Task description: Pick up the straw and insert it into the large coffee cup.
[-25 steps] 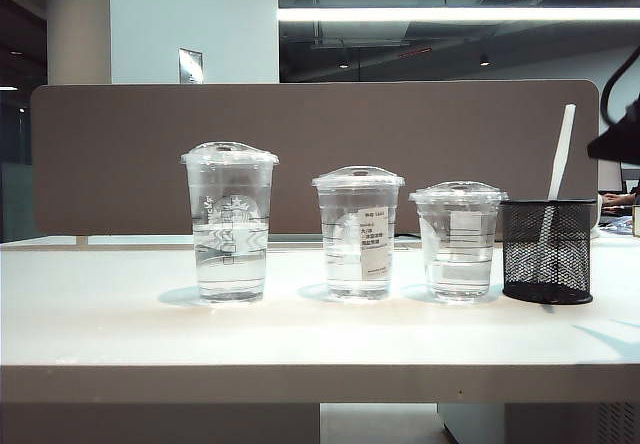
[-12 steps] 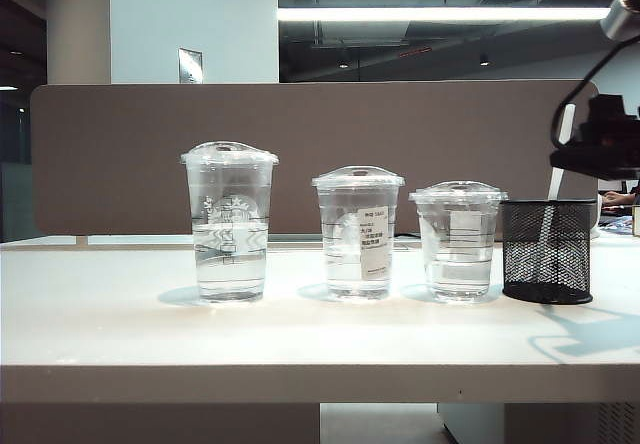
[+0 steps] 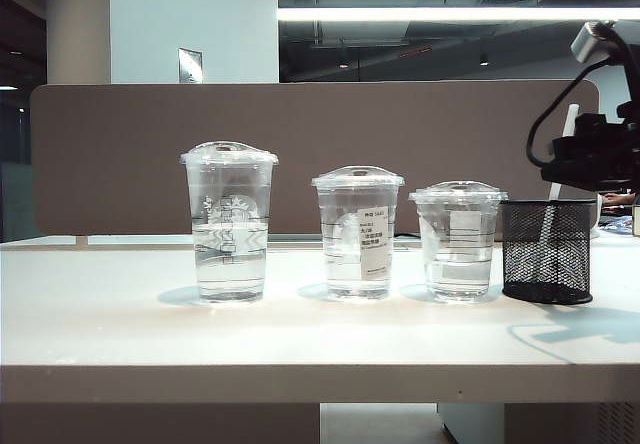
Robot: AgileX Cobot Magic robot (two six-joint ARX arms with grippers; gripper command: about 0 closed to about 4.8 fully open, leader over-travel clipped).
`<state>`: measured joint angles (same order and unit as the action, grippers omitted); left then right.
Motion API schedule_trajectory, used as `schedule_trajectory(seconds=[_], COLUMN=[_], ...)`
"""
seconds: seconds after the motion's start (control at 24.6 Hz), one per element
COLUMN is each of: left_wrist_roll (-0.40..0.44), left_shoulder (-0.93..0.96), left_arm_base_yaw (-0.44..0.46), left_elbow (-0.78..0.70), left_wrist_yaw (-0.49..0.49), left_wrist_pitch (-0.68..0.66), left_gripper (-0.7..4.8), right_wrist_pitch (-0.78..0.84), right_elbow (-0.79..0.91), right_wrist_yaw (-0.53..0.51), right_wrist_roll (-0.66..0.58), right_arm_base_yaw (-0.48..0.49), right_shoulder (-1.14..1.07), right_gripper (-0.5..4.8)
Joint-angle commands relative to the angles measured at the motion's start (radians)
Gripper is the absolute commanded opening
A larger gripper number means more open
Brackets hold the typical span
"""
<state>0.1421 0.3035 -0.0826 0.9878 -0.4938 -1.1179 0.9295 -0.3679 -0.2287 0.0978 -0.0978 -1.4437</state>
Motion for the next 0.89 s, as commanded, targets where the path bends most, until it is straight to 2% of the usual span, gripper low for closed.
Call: schedule_trajectory(seconds=[0.04, 0.12, 0.28, 0.61, 0.69, 0.85, 0.89], left_wrist_roll=[0.006, 0.005, 0.005, 0.008, 0.008, 0.008, 0.008], left_shoulder=[0.001, 0.001, 0.001, 0.001, 0.001, 0.001, 0.001], left_arm_base_yaw=[0.001, 0.001, 0.001, 0.001, 0.001, 0.001, 0.001], left_elbow=[0.002, 0.002, 0.002, 0.002, 0.002, 0.002, 0.002], left_wrist_yaw=[-0.004, -0.004, -0.003, -0.003, -0.003, -0.003, -0.003], left_wrist_pitch=[0.015, 0.015, 0.015, 0.016, 0.016, 0.016, 0.016], left_gripper=[-0.03, -0.03, -0.03, -0.03, -0.03, -0.03, -0.03], right_wrist_pitch=[0.024, 0.025, 0.019, -0.02, -0.021, -0.046, -0.059], right_elbow=[-0.035, -0.052, -0.088, -0.11, -0.109, -0.108, -0.108], right_wrist_yaw=[-0.018, -0.018, -0.017, -0.018, -0.024, -0.05, -0.052], right_wrist_roll=[0.0, 0.0, 0.0, 0.0, 0.0, 0.0, 0.0], right_arm_base_yaw=[-0.002, -0.002, -0.002, -0.002, -0.002, -0.002, -0.002], right_shoulder=[-0.022, -0.032, -0.037, -0.037, -0.037, -0.037, -0.037], right_gripper=[1.03, 1.02, 0.46, 0.45, 0.77, 2.32, 2.51])
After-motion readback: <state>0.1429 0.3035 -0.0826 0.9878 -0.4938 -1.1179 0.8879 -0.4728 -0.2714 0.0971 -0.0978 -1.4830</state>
